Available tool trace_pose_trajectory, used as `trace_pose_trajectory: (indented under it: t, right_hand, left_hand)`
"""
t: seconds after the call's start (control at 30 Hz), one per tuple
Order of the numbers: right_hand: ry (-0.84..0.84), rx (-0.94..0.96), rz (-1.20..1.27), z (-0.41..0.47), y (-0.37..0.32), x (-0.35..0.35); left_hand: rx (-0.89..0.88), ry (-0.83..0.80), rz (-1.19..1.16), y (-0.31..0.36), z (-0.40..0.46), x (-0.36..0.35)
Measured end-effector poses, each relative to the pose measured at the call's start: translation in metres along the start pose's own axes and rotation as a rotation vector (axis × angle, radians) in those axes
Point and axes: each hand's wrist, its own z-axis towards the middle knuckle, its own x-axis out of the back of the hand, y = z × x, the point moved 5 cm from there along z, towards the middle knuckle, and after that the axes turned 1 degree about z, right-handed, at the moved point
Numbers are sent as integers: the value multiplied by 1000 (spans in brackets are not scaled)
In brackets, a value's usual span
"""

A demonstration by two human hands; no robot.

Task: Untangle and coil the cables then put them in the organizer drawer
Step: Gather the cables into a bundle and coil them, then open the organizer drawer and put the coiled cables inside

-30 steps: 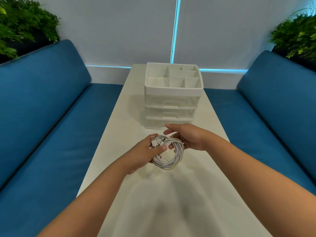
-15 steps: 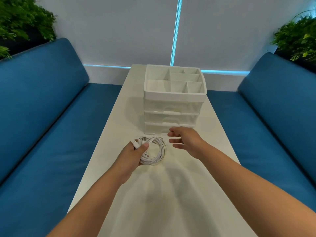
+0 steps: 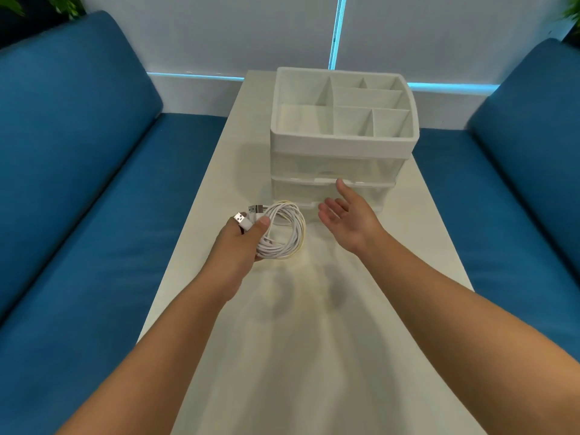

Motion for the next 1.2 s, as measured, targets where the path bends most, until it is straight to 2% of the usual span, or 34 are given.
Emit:
trace_pose_trajectory:
  t: [0.17, 0.63, 1.2]
  right_hand:
    - [-21, 4, 136, 2, 6, -1]
    - [101, 10, 153, -50, 43, 26]
    - [78, -18, 116, -91, 53, 35]
  left_hand:
    - [21, 8, -35, -3, 1, 0]
    - [-33, 0, -24, 13, -35, -1]
    - [-62, 9, -45, 30, -67, -2]
